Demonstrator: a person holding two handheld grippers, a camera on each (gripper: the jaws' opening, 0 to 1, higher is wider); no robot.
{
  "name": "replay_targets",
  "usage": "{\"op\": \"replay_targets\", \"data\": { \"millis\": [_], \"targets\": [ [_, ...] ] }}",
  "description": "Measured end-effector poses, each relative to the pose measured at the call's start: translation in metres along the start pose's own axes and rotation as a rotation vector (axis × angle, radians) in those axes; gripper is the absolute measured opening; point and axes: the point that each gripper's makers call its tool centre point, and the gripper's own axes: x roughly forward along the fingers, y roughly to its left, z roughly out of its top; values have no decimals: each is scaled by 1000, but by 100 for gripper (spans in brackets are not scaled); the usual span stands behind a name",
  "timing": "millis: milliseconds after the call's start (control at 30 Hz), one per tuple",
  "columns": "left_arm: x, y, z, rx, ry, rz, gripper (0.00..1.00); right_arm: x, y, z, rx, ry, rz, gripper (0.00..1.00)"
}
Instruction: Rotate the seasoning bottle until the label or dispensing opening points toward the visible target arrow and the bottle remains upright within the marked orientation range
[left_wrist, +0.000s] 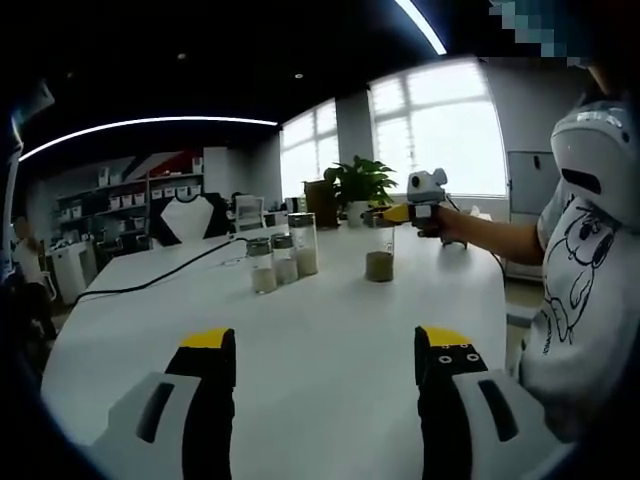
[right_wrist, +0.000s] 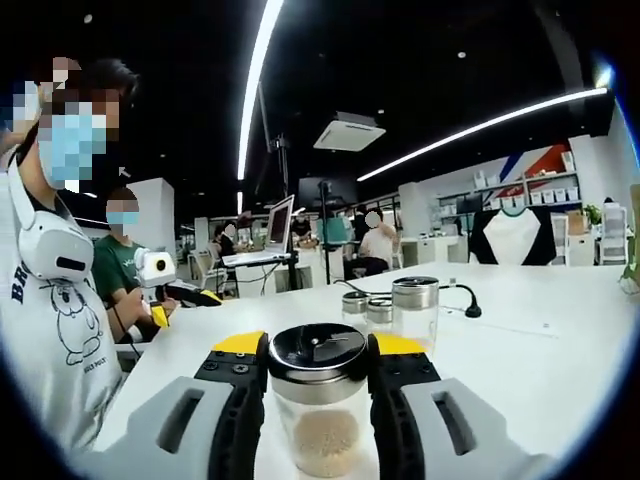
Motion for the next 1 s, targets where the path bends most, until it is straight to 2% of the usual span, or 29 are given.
{"op": "replay_targets", "data": {
  "millis": [500, 600, 867, 933, 1000],
  "targets": [
    [-2, 2, -1, -21, -13, -7, 76, 0, 3, -2, -48, 16, 38, 38],
    [-2, 3, -2, -27, -14, -7, 76, 1, 4, -2, -40, 20, 70, 38],
    [-1, 4, -2, -33, -9, -15, 76, 0, 4, -5, -2, 16, 78, 39],
    [-1, 5, 0, -30, -8, -18, 76, 0, 8, -7, -13, 32, 71, 45],
    [0, 6, 1, -27, -7, -17, 76, -1, 9, 6, -4, -20, 49, 58]
  ]
}}
